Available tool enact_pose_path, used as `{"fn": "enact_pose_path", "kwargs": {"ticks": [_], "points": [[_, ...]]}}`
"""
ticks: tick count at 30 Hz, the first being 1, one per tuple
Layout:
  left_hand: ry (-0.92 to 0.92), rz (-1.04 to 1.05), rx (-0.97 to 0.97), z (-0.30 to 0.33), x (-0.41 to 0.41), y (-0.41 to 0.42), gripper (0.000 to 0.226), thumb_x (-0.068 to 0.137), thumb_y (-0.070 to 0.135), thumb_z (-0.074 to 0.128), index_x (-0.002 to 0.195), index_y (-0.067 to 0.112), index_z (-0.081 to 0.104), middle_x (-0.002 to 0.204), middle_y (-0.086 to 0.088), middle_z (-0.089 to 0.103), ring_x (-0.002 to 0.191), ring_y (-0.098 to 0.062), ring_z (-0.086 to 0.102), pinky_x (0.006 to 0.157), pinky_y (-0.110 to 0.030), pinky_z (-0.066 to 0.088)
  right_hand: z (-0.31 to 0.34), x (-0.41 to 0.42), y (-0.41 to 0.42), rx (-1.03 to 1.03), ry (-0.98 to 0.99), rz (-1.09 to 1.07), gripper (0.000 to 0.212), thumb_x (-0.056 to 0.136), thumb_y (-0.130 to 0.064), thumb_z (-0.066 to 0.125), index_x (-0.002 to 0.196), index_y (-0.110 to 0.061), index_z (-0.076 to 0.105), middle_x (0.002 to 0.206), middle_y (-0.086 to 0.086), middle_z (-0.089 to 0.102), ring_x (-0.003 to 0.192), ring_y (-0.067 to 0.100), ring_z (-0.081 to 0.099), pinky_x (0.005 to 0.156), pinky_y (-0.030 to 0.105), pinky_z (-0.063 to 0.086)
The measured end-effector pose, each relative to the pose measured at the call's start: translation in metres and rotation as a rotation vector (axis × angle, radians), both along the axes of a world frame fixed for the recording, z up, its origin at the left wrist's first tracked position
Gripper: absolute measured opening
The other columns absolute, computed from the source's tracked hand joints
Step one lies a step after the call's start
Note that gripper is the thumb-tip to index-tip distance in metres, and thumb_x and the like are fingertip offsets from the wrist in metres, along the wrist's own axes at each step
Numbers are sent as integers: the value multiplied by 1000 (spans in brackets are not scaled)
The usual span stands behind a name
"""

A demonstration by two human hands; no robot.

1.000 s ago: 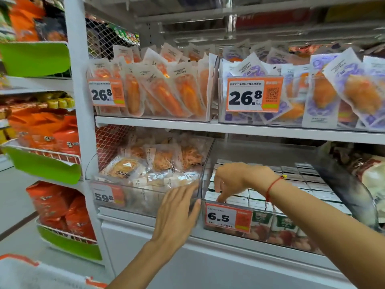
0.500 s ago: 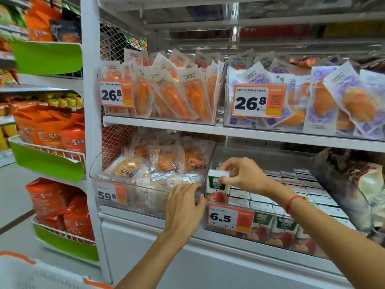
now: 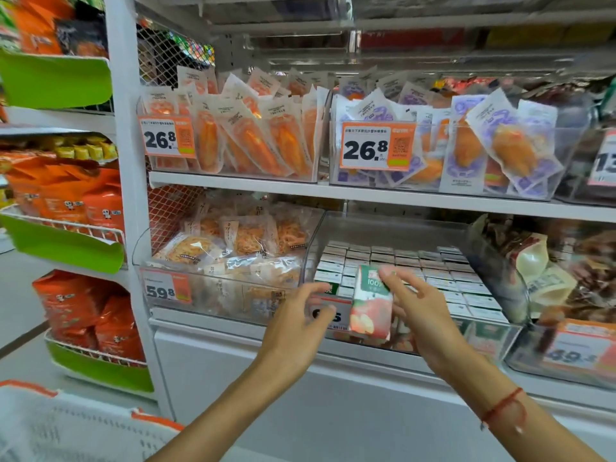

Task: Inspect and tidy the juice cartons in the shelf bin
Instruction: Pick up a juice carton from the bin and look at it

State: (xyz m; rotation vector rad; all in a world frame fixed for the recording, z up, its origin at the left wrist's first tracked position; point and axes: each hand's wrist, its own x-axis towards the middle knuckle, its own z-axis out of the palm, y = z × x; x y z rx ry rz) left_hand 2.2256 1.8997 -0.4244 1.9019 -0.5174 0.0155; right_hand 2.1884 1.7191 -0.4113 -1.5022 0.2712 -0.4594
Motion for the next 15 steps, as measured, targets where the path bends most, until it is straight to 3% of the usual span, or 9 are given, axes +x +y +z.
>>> {"fn": "enact_pose_path", "kwargs": {"ticks": [3, 6, 9, 11, 15], "points": [[190, -116, -41, -3, -4, 0, 26, 97, 32, 56, 122, 31, 57, 122, 12, 61, 110, 4, 55, 97, -25, 46, -8, -7, 2, -30, -5, 89, 39, 70, -47, 72, 105, -30, 71, 96, -1, 77, 96, 18, 71, 82, 30, 55], [349, -224, -98, -6, -3, -2, 30, 96, 34, 57, 125, 27, 58, 117, 8, 69, 105, -2, 65, 88, -21, 51, -14, -10, 5, 3, -32, 188, 42, 69, -44, 71, 108, -27, 69, 96, 0, 77, 93, 15, 73, 76, 26, 56], [387, -284, -130, -15, 0, -2, 30, 93, 32, 61, 123, 26, 63, 108, 7, 75, 99, -5, 70, 86, -20, 54, -18, -8, 8, -10, -27, 216, 41, 71, -42, 72, 109, -26, 69, 98, 0, 77, 98, 17, 72, 87, 34, 55], [370, -288, -130, -22, 3, 0, 33, 90, 35, 64, 122, 28, 64, 108, 8, 74, 100, -6, 70, 88, -22, 55, -22, -5, 8, -36, -19, 214, 30, 79, -35, 72, 108, -28, 69, 98, -3, 76, 99, 17, 71, 87, 36, 55], [333, -249, -178, -28, 4, -2, 38, 80, 45, 63, 116, 30, 65, 102, 13, 75, 95, -3, 70, 75, -14, 54, -27, 1, 7, -77, 41, 247, 24, 91, -37, 62, 114, -30, 63, 101, -6, 76, 96, 9, 71, 88, 28, 54]]}}
